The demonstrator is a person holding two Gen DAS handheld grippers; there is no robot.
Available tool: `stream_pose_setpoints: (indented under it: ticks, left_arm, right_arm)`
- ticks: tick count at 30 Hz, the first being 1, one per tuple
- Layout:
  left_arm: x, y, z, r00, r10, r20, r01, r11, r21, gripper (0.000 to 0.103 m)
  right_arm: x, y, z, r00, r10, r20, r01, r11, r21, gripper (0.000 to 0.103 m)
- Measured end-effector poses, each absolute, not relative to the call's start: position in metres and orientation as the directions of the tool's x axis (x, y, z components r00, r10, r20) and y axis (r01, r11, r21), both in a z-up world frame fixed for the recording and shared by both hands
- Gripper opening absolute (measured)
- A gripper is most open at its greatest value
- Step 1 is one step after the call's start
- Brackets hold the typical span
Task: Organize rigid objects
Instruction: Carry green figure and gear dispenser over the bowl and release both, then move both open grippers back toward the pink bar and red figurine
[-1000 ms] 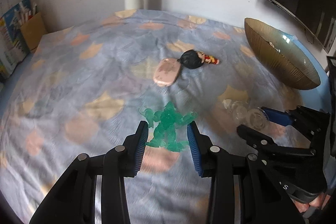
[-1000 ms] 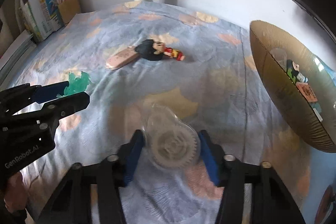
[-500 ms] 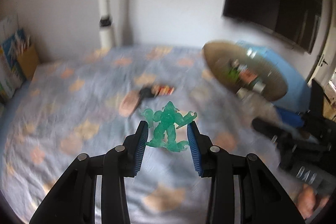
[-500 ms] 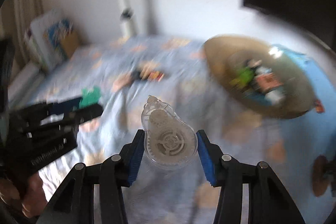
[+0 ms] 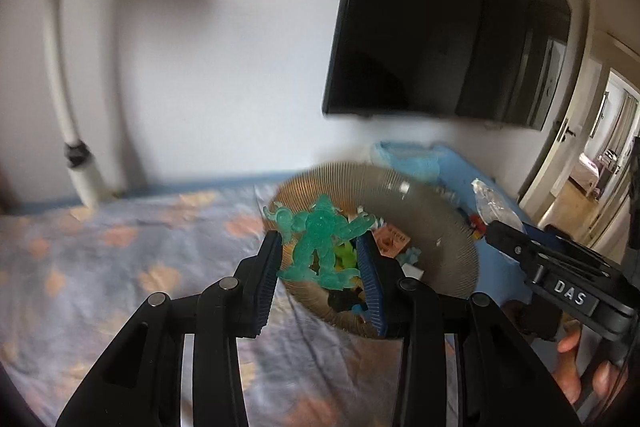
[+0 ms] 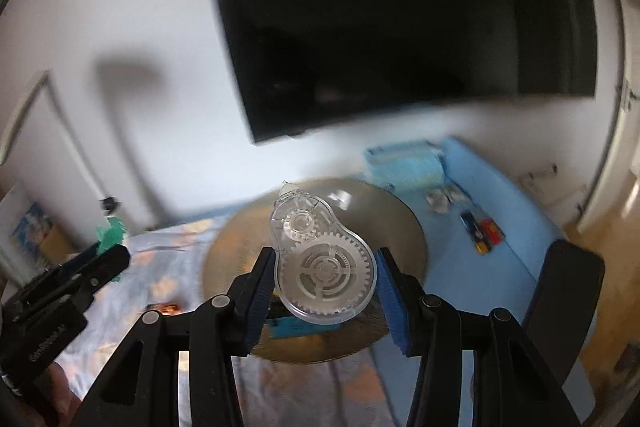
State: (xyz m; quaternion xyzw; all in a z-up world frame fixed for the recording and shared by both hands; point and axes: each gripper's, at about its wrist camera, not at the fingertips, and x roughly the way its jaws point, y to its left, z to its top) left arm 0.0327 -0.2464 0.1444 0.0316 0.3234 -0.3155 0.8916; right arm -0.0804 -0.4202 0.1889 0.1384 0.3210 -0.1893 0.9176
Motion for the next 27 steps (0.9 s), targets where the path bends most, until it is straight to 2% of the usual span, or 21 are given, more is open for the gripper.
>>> stream_pose_setpoints:
  ticks: [5, 7, 10, 12, 14, 21, 27]
  left_arm:
    - [0.053, -0.274, 0.100, 0.499, -0.545, -0.674, 0.605, 0.776, -0.179, 0.036]
    - [0.059, -0.280, 0.089, 0.455, -0.562, -0.691, 0.619, 0.757, -0.209, 0.036]
    - [0.062, -0.286, 0.087, 0.477, -0.551, -0.684, 0.617, 0.765, -0.186, 0.038]
    - [0.061, -0.284, 0.092, 0.510, -0.544, -0.666, 0.616, 0.772, -0.159, 0.057]
    - [0.057, -0.275, 0.100, 0.518, -0.555, -0.651, 0.617, 0.769, -0.165, 0.071]
    - [0.036, -0.196, 0.140, 0.615, -0.539, -0.575, 0.545, 0.818, -0.184, 0.072]
    - [0.011, -0.099, 0.173, 0.741, -0.425, -0.520, 0.386, 0.903, -0.188, 0.072]
  right_arm:
    - [-0.061, -0.450, 0.151, 0.629, -0.277, -0.726, 0.512, 0.851, 0.119, 0.048]
    - [-0.059, -0.459, 0.139, 0.601, -0.279, -0.749, 0.530, 0.840, 0.112, 0.048]
    - [-0.053, -0.464, 0.126, 0.573, -0.283, -0.769, 0.544, 0.833, 0.099, 0.048]
    - [-0.047, -0.465, 0.122, 0.563, -0.300, -0.771, 0.542, 0.837, 0.070, 0.049]
    - [-0.043, -0.467, 0.119, 0.547, -0.314, -0.776, 0.548, 0.835, 0.048, 0.059]
    - [-0.066, -0.461, 0.149, 0.626, -0.261, -0.735, 0.533, 0.831, 0.159, 0.060]
    - [-0.071, -0.405, 0.177, 0.695, -0.151, -0.703, 0.395, 0.897, 0.198, 0.060]
